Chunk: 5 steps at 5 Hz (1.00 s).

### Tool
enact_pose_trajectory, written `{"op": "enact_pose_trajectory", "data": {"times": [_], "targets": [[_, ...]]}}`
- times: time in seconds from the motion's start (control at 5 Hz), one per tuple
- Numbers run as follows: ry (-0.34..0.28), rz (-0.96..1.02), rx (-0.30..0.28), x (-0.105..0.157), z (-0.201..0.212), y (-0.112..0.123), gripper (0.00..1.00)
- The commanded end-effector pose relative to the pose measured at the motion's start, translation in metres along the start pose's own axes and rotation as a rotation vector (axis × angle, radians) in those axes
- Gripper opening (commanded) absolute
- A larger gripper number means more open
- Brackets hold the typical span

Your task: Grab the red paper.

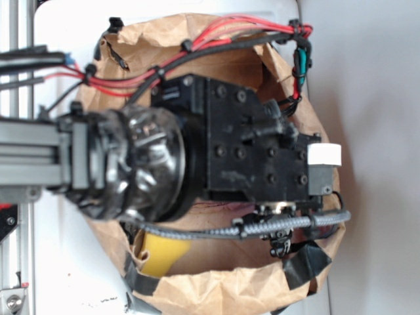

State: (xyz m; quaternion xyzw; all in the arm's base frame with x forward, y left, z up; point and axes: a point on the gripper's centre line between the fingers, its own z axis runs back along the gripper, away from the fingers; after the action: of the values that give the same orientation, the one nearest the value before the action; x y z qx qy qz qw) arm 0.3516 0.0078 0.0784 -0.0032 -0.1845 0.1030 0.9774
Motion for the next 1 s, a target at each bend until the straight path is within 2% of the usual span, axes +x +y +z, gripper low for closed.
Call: {"op": "enact_pose_trajectory", "data": {"times": [0.0, 0.4, 0.6, 0.8], "targets": [[-0.099, 0.017, 0.046, 0.015, -0.009, 0.01, 1.0], [-0.127, 0.027, 0.081, 0.019, -0.024, 0.005, 1.0], [-0.122, 0.044, 0.069, 0.019, -0.024, 0.005, 0.0], [-0.118, 0.033, 0.046, 0.016, -0.015, 0.007, 0.0]]}}
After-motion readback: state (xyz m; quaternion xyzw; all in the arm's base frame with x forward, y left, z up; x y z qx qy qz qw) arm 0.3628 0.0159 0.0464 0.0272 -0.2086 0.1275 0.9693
